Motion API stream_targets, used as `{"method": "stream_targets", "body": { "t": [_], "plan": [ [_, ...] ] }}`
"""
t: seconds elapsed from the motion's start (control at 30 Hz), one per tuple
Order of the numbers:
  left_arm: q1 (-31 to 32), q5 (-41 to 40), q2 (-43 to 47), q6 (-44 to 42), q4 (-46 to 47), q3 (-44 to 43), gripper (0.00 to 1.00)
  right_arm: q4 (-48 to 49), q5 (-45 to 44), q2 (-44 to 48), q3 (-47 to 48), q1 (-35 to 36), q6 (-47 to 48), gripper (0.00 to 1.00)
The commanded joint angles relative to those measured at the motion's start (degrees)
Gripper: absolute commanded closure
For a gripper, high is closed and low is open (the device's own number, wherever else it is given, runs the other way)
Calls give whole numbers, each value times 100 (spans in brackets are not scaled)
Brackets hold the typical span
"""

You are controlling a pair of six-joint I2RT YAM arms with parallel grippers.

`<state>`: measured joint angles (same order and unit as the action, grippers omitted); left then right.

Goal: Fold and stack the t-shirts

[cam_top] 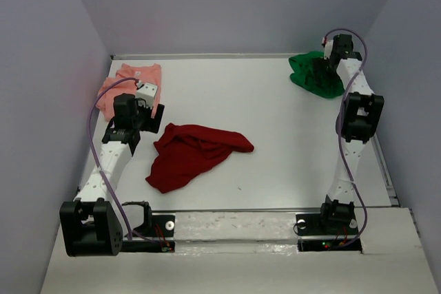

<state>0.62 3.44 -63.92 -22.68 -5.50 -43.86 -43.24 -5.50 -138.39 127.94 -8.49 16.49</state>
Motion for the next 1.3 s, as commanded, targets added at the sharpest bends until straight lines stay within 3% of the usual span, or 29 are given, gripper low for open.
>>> {"method": "stream_targets", "body": {
  "t": [0.0, 0.13, 0.27, 0.37, 0.4, 0.5, 0.63, 0.8, 0.97, 1.27],
  "plan": [
    [-18, 69, 73, -44, 93, -44, 1, 798, 75, 1197, -565, 128, 380, 0],
    [-18, 86, 82, -44, 110, -44, 1, 1529, -337, 1841, -1270, 348, 863, 0],
    [-18, 86, 108, -44, 93, -53, 1, 1591, -821, 1894, -1201, 480, 1031, 0],
    [-18, 60, 160, -61, 84, -70, 1, 1267, 36, 2315, -1289, 532, 839, 0],
    [-18, 25, 169, -70, 84, -79, 1, 831, 780, 2421, -1228, 533, 769, 0],
    [-18, 25, 143, -70, 40, -149, 1, -240, 1889, 2641, -956, 734, 645, 2],
    [-18, 34, 82, -61, -21, -202, 1, -1271, 2692, 2834, -1260, 1165, 968, 7],
    [-18, -482, 12, -70, -30, -220, 1, -2012, 3142, 3054, -2271, 1884, 1392, 15],
    [-18, -476, -85, -53, -57, -194, 1, -1697, 3187, 3099, -3379, 2474, 1462, 17],
    [-18, -502, -103, -44, -66, -114, 1, -1784, 3090, 2124, -3021, 3994, 1480, 21]
  ]
}}
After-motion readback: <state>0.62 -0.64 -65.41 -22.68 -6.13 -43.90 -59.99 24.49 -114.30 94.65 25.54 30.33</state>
